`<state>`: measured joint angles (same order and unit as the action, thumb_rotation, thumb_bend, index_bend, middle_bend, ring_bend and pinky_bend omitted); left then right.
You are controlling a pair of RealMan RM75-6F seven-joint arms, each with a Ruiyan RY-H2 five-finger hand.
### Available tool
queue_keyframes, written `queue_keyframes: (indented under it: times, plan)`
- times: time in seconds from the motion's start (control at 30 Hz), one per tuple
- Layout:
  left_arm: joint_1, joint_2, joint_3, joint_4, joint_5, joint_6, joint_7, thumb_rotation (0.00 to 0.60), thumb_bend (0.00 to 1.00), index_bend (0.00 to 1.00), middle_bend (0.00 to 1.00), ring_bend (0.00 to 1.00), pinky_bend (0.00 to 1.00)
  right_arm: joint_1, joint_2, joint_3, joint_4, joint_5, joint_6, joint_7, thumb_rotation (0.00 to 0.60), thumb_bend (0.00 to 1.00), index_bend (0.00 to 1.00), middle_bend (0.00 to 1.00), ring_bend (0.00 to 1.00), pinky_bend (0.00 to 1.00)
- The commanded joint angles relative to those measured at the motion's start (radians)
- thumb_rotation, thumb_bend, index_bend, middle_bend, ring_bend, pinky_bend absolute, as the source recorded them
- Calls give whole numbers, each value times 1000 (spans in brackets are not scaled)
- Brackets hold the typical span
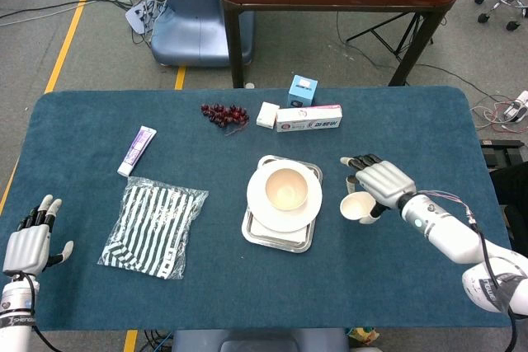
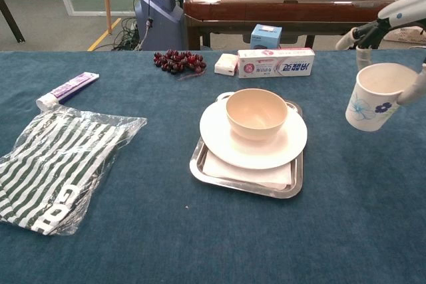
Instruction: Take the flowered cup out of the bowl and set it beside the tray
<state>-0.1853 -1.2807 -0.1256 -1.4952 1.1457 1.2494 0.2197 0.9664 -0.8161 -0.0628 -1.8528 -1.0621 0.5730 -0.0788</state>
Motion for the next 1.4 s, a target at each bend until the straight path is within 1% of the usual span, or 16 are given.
queue_keyframes:
  times: [0.03, 0.2, 0.33, 0.6, 0.7, 0.93, 1.0, 1.4]
  plan:
    - [-5, -6, -1, -6, -12, -3, 17, 600, 304, 0, 0, 0, 123, -28, 11, -7, -2, -27, -3, 12, 600, 162, 447, 56, 0, 0]
    - [-10, -5, 0, -35, -20, 8, 54, 600, 305, 0, 0, 0, 123, -80, 18, -5, 5, -83, 8, 46, 600, 163, 447, 55, 0, 0]
    - [-15, -11, 1, -43, -26, 10, 70, 600, 304, 0, 0, 0, 123, -114, 5, 0, 30, -124, 9, 81, 600, 163, 447, 55, 0, 0]
    - [-18, -27, 12, -19, -26, -1, 60, 600, 305, 0, 0, 0, 123, -149, -90, 9, 129, -190, -19, 133, 600, 162, 447, 54, 0, 0]
    - [-17, -29, 14, -8, -28, -5, 50, 600, 304, 0, 0, 0, 124, -153, -113, 12, 153, -202, -28, 137, 600, 162, 447, 53, 0, 0]
    - [1, -26, 31, -13, -3, 20, 32, 600, 305, 0, 0, 0, 124, -164, -141, 22, 181, -221, -35, 152, 600, 162, 447, 53, 0, 0]
    - [-5, -26, 25, -13, -7, 14, 33, 600, 304, 0, 0, 0, 124, -166, -150, 23, 192, -223, -42, 158, 600, 163, 447, 53, 0, 0]
    - [4, -28, 30, -8, -6, 21, 22, 600, 305, 0, 0, 0, 124, -162, -215, 34, 269, -233, -83, 181, 600, 163, 447, 53, 0, 0]
